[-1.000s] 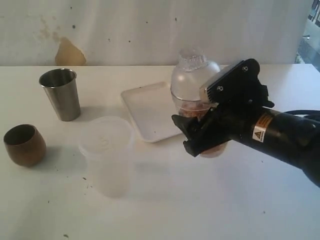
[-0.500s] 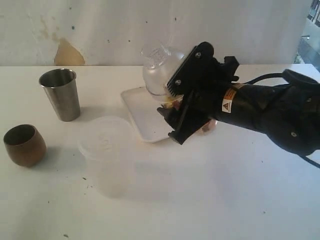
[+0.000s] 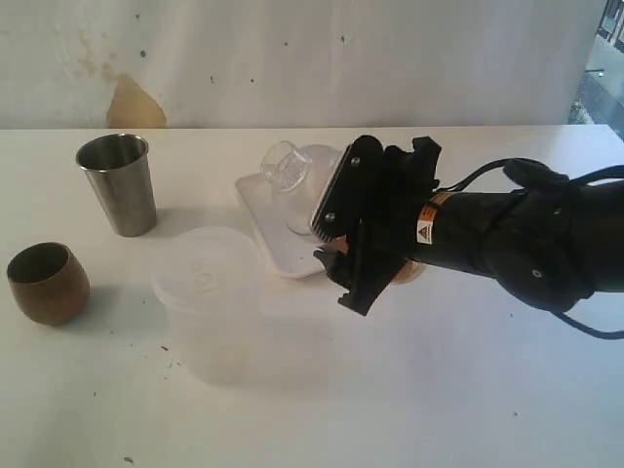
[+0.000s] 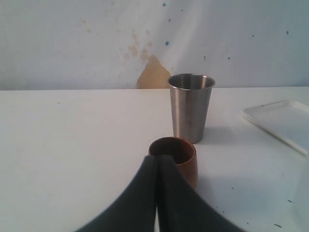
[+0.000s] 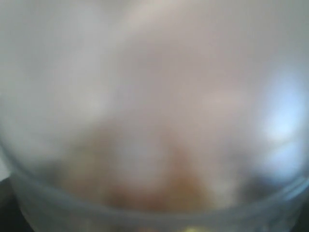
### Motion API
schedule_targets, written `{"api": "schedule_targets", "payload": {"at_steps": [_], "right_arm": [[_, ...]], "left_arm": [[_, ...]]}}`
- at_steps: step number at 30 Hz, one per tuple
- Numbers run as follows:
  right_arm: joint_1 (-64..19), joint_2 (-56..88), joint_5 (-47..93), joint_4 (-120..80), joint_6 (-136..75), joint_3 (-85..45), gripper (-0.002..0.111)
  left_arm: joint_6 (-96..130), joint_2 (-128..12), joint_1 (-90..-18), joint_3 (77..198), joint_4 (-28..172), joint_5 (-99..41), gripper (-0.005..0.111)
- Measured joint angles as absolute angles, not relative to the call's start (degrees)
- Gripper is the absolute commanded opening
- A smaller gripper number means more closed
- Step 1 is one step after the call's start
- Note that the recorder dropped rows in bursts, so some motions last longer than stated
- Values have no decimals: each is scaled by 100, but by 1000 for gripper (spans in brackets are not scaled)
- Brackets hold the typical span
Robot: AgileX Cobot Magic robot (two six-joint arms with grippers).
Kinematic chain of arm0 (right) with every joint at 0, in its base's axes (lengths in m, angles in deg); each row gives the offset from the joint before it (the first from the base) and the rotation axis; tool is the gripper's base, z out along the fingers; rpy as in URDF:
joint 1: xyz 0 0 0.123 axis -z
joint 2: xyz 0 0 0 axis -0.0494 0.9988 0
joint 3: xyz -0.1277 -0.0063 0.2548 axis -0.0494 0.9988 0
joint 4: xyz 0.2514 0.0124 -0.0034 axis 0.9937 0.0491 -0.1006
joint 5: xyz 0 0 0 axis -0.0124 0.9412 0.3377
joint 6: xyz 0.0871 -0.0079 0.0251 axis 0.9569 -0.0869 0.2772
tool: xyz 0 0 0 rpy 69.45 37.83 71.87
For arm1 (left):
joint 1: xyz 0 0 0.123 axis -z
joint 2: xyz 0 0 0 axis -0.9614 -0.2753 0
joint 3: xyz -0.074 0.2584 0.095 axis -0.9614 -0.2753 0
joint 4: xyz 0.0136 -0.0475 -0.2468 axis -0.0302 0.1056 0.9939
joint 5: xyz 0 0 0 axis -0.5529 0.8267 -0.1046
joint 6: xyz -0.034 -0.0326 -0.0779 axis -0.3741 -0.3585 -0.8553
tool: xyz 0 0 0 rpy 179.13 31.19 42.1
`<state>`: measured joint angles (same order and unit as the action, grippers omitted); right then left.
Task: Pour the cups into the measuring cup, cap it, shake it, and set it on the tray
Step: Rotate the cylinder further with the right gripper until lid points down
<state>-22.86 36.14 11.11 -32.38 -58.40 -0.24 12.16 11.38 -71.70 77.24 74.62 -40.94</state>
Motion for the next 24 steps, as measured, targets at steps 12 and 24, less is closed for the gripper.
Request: {"api": "schedule_targets", "payload": {"at_steps": [12,24], "right_arm": [[-2286,3730,1755,-3238,-6833,-831,0],[-2324,3787,2016,-3238,-7846,-954,0]], "left_arm": [[1216,1138,-7170,7724,7462,-4094,0],[1216,1138,-7170,7724,7462,-4094,0]]}}
